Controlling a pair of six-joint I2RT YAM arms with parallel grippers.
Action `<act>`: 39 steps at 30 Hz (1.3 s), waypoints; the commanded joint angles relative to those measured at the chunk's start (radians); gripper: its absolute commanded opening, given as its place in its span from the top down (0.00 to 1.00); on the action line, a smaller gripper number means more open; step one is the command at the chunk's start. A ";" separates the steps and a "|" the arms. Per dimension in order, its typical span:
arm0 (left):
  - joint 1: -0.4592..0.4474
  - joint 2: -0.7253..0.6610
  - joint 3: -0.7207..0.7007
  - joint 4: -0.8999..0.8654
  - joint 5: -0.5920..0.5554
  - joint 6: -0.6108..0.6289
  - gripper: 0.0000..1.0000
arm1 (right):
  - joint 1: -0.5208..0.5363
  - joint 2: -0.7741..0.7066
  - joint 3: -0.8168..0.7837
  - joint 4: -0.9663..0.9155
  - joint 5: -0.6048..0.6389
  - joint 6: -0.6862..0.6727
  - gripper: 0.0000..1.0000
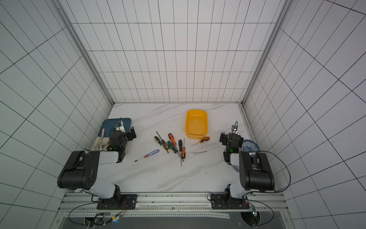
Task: Put the screwdriver on the desktop into the storage box
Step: Adjust the screwdriver at the center of the board.
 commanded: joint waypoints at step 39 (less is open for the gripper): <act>-0.463 -0.451 0.291 -1.025 0.342 -0.651 0.26 | 0.381 -0.292 0.457 -1.244 -0.324 0.569 0.17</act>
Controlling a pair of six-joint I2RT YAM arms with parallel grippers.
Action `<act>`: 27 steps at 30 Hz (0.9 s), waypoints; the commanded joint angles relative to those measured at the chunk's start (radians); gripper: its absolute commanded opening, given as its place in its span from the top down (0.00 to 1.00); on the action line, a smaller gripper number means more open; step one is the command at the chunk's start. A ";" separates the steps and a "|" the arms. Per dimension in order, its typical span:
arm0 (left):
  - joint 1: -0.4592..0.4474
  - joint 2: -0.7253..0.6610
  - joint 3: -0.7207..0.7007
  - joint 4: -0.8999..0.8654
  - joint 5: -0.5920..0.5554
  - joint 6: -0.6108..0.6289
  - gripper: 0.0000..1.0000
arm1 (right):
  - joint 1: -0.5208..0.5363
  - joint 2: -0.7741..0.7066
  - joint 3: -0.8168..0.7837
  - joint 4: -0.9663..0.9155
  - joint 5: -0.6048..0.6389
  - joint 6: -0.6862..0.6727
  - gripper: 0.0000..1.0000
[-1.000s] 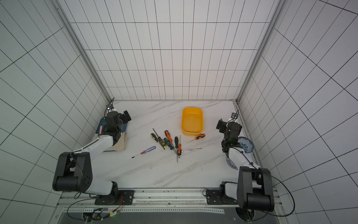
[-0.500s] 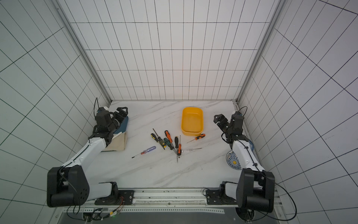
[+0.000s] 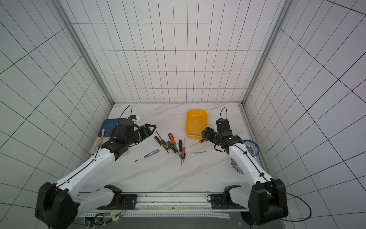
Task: Put the screwdriver on the desktop into the storage box
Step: Adjust the screwdriver at the center of the board.
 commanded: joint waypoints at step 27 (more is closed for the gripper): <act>-0.116 -0.106 -0.108 -0.155 -0.107 0.061 0.26 | 0.332 0.300 -0.041 0.030 0.106 0.197 0.40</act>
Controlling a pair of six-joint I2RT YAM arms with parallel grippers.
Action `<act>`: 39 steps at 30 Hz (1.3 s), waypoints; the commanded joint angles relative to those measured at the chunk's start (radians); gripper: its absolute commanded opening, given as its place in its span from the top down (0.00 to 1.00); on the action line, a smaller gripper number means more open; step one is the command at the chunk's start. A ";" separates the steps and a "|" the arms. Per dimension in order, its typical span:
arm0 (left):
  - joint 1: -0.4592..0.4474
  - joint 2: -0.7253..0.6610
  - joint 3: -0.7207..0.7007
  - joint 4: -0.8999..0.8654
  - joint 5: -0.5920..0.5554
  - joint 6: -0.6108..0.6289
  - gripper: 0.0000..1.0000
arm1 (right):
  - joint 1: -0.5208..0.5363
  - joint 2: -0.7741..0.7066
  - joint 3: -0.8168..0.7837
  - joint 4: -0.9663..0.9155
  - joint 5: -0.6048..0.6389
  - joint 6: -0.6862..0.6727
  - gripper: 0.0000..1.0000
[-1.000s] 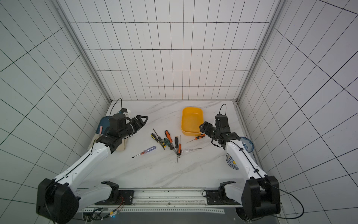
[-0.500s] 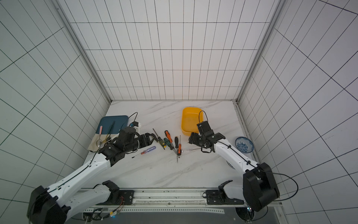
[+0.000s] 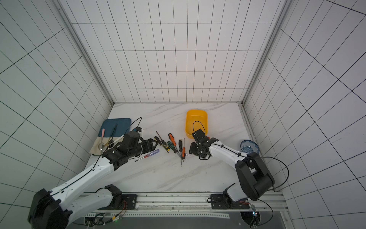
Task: Put the screwdriver on the desktop into the storage box
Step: Adjust the screwdriver at the center of the board.
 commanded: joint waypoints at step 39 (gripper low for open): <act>-0.012 0.005 -0.047 0.008 -0.021 -0.051 0.25 | 0.052 0.102 0.040 -0.119 0.269 0.014 0.56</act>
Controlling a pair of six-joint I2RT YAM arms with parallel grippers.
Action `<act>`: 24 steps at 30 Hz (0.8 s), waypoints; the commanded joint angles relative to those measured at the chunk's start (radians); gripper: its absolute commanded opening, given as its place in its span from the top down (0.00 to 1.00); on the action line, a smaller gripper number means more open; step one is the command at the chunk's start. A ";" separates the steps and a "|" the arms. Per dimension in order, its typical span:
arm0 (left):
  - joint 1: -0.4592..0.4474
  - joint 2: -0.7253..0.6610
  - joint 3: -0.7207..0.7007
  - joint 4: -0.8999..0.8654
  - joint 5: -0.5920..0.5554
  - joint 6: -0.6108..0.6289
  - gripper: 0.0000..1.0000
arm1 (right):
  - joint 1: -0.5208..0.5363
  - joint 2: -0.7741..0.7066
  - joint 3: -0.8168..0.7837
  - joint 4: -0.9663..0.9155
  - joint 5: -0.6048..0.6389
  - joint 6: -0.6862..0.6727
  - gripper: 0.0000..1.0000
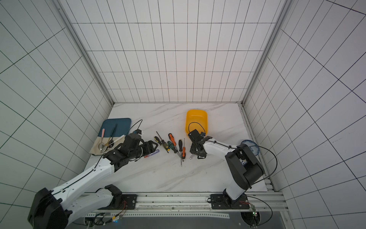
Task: Put the screwdriver on the desktop into the storage box
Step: Adjust the screwdriver at the center of the board.
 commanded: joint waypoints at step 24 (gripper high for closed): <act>-0.007 -0.003 -0.026 0.023 -0.016 -0.022 0.24 | 0.130 -0.092 -0.039 -0.159 0.093 -0.056 0.60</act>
